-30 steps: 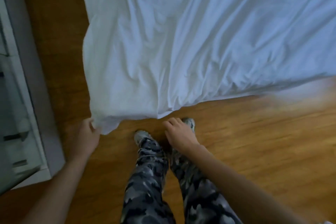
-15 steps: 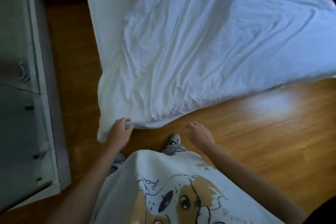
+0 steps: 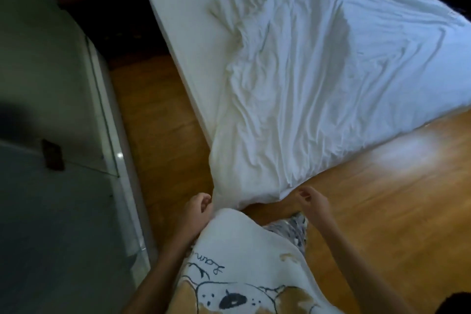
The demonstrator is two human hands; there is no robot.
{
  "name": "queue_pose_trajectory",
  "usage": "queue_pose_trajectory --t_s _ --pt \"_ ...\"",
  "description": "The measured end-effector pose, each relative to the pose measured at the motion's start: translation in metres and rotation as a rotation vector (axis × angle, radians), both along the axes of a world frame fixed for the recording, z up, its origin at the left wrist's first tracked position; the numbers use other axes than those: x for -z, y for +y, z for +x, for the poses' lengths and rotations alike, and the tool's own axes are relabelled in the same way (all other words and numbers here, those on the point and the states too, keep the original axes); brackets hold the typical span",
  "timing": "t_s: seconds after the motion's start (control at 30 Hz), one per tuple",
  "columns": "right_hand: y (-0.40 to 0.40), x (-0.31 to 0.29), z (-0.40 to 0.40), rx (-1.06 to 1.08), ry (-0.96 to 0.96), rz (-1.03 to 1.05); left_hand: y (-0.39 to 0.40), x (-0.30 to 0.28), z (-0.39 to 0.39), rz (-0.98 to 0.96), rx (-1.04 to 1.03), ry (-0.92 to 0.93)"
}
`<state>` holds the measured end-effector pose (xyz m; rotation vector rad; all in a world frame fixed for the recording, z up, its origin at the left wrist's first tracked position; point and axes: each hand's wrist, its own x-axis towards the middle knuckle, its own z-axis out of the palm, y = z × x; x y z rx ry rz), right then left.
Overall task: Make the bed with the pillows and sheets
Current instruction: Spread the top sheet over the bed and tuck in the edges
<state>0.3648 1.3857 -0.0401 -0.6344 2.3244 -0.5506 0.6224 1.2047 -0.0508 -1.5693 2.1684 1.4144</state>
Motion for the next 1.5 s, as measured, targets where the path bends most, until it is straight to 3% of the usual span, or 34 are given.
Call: queue_pose_trajectory --t_s 0.2,0.4,0.63,0.77,1.1,1.27,1.5 --pt "-0.099 -0.027 0.11 -0.105 -0.066 -0.006 -0.083 -0.036 0.105 -0.074 -0.053 -0.044" --pt "-0.187 -0.034 0.136 -0.094 -0.137 -0.058 -0.156 -0.042 0.105 -0.002 -0.224 0.064" --pt "-0.313 -0.008 0.109 0.043 -0.17 -0.076 -0.277 -0.034 0.06 0.06 -0.203 0.098" --pt "-0.419 -0.006 0.068 -0.012 -0.197 -0.062 -0.385 -0.035 0.022 0.031 -0.229 0.042" --pt "-0.668 -0.044 -0.021 -0.162 -0.13 -0.088 -0.633 -0.062 -0.064 0.013 -0.288 0.132" --pt "-0.758 -0.015 -0.045 -0.032 -0.105 0.013 -0.754 -0.03 -0.112 0.076 -0.095 0.136" --pt "-0.889 -0.004 -0.04 0.273 -0.14 0.074 -0.926 -0.021 -0.193 0.116 0.467 0.035"
